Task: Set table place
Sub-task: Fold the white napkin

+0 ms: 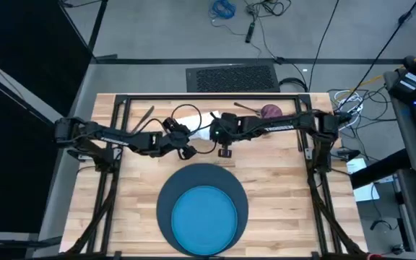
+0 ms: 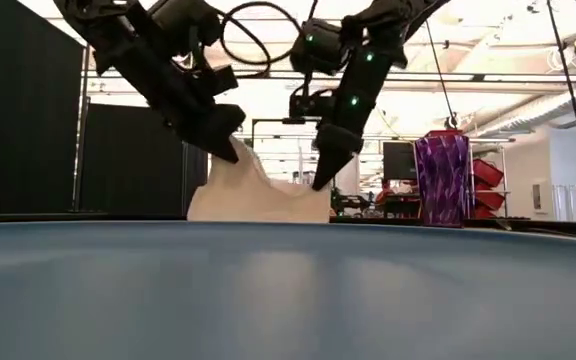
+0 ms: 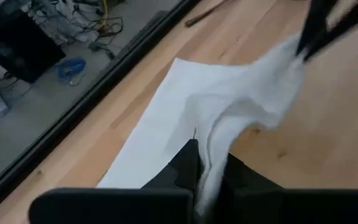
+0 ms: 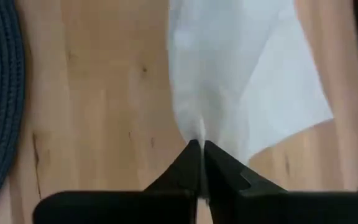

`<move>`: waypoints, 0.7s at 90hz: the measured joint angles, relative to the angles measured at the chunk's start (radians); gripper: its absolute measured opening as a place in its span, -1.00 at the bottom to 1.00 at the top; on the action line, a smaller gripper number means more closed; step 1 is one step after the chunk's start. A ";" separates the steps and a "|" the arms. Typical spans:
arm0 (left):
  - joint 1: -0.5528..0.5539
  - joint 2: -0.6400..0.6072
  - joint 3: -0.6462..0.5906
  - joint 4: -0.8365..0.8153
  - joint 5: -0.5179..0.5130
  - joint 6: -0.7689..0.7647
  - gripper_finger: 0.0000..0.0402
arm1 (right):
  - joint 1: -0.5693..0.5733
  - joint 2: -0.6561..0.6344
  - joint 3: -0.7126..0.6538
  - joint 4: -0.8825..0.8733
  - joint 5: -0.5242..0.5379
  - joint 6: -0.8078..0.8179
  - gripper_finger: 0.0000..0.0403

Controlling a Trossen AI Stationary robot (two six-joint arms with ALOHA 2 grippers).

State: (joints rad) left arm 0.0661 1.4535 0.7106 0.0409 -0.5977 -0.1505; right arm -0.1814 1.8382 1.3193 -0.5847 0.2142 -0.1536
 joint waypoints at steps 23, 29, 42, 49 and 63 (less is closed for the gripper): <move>-0.024 -0.009 0.000 -0.022 0.005 -0.025 -1.00 | 0.000 -0.067 0.002 -0.091 -0.007 0.041 -1.00; -0.029 -0.012 0.000 -0.029 0.007 -0.029 -1.00 | 0.000 -0.069 0.003 -0.097 -0.016 0.051 -1.00; -0.047 -0.013 0.000 -0.028 0.021 -0.059 -1.00 | 0.001 -0.069 0.003 -0.118 -0.065 0.096 -1.00; -0.060 -0.013 0.000 -0.027 0.032 -0.080 -1.00 | 0.007 -0.069 0.003 -0.130 -0.066 0.118 -1.00; -0.092 -0.013 0.000 -0.030 0.071 -0.105 -1.00 | 0.020 -0.069 0.003 -0.156 -0.087 0.171 -1.00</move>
State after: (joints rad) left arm -0.0263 1.4403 0.7105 0.0106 -0.5269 -0.2551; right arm -0.1618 1.7695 1.3220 -0.7410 0.1270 0.0175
